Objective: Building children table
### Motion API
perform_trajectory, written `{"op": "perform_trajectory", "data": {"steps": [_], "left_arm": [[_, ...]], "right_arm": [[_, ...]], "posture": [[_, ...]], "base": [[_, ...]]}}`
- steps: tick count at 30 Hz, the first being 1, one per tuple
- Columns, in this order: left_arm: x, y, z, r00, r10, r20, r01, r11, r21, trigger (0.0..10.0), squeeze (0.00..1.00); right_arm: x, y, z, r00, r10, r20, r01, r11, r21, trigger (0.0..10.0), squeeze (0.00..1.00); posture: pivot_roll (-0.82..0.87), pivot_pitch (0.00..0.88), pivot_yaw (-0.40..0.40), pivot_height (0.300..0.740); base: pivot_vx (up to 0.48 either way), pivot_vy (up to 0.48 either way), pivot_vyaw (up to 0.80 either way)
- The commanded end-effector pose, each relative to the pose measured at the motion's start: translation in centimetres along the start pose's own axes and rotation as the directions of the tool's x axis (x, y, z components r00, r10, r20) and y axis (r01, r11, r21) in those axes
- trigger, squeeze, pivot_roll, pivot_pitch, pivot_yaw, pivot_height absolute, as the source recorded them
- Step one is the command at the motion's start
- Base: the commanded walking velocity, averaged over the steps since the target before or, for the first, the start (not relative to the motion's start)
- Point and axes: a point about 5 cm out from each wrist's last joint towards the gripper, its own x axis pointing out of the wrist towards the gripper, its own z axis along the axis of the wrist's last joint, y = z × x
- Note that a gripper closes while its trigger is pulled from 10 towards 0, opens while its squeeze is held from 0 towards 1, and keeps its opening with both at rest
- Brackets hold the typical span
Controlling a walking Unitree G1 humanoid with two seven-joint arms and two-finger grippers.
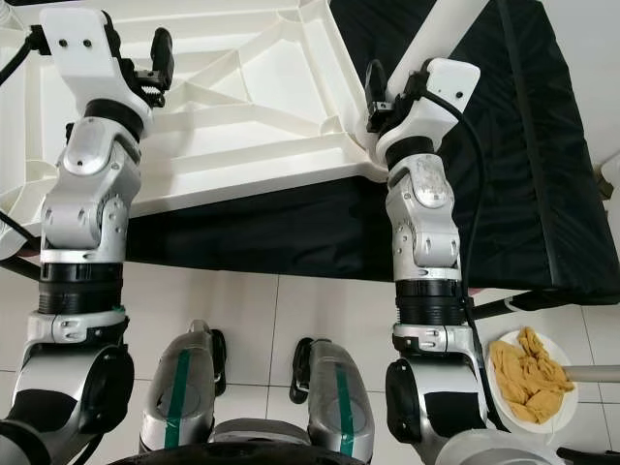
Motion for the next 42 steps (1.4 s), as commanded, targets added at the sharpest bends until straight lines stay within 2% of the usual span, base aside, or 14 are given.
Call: {"op": "perform_trajectory", "data": {"steps": [1,2,3,8,10,19,23,27,29,36,39,41,42], "left_arm": [[-0.3,0.4,0.1,0.994,0.107,0.004,-0.107,0.994,0.032,10.0,0.00],[-0.3,0.4,0.1,0.994,0.107,0.004,-0.107,0.994,0.032,10.0,0.00],[-0.7,0.5,0.3,0.991,0.128,0.029,-0.130,0.989,0.070,10.0,0.00],[-1.1,0.5,0.4,0.989,0.135,0.061,-0.140,0.986,0.087,10.0,0.00],[-1.5,0.6,0.6,0.984,0.148,0.099,-0.161,0.978,0.131,10.0,0.00],[-2.4,0.7,0.8,0.982,0.141,0.124,-0.148,0.988,0.050,10.0,0.00],[-2.8,0.8,0.6,0.982,0.139,0.128,-0.149,0.987,0.067,10.0,0.00],[-3.0,0.4,0.3,0.991,0.079,0.110,-0.089,0.993,0.084,10.0,0.00],[-3.1,-0.3,0.1,0.994,0.004,0.108,-0.018,0.992,0.122,10.0,0.00],[-3.0,-0.8,0.1,0.993,-0.054,0.109,0.038,0.989,0.145,10.0,0.00],[-2.8,-1.5,0.3,0.986,-0.121,0.118,0.099,0.979,0.180,10.0,0.00],[-2.7,-1.4,0.3,0.987,-0.119,0.108,0.096,0.976,0.197,10.0,0.00],[-2.7,-1.4,0.3,0.988,-0.118,0.105,0.099,0.981,0.169,10.0,0.00]], "right_arm": [[-0.2,-0.1,0.4,1.000,0.006,0.017,-0.006,1.000,-0.007,10.0,0.00],[-0.2,-0.1,0.4,1.000,0.006,0.017,-0.006,1.000,-0.007,10.0,0.00],[-0.4,-0.1,0.5,1.000,-0.005,0.025,0.005,1.000,-0.007,10.0,0.00],[-0.8,-0.1,0.6,0.999,-0.019,0.038,0.020,1.000,-0.011,10.0,0.00],[-1.1,-0.1,0.7,0.998,-0.029,0.055,0.031,0.999,-0.028,10.0,0.00],[-2.0,0.3,0.8,0.996,-0.034,0.086,0.039,0.998,-0.058,10.0,0.00],[-2.4,0.6,0.5,0.996,-0.041,0.082,0.045,0.998,-0.052,10.0,0.00],[-2.5,0.7,0.2,0.997,-0.044,0.071,0.047,0.998,-0.047,10.0,0.00],[-2.4,0.5,0.2,0.997,-0.051,0.063,0.054,0.997,-0.055,10.0,0.00],[-1.9,-0.4,0.4,0.996,-0.068,0.058,0.073,0.994,-0.079,10.0,0.00],[-0.4,-2.1,0.9,0.994,-0.094,0.049,0.100,0.986,-0.132,10.0,0.00],[0.1,-2.5,0.9,0.994,-0.107,0.035,0.111,0.981,-0.156,10.0,0.00],[0.4,-2.5,1.1,0.994,-0.106,0.034,0.110,0.983,-0.148,10.0,0.00]], "posture": [[0.09,0.012,-0.062,0.740],[0.09,0.012,-0.062,0.740],[0.09,0.009,-0.063,0.740],[0.09,0.008,-0.063,0.740],[0.08,0.008,-0.062,0.740],[0.09,0.014,-0.071,0.740],[0.09,0.020,-0.066,0.740],[0.09,0.028,-0.057,0.740],[0.09,0.032,-0.052,0.740],[0.09,0.033,-0.055,0.740],[0.09,0.023,-0.056,0.740],[0.09,0.013,-0.052,0.740],[0.09,0.011,-0.052,0.740]], "base": [[0.000,0.000,0.00],[0.000,0.000,0.00],[0.000,0.000,0.00],[0.000,0.000,0.00],[0.000,0.000,0.00],[0.000,0.000,0.00],[0.000,0.000,0.00],[0.000,0.000,0.00],[0.000,0.000,0.00],[0.000,0.000,0.00],[0.000,0.000,0.00],[0.000,0.000,0.00],[0.000,0.000,0.00]]}}
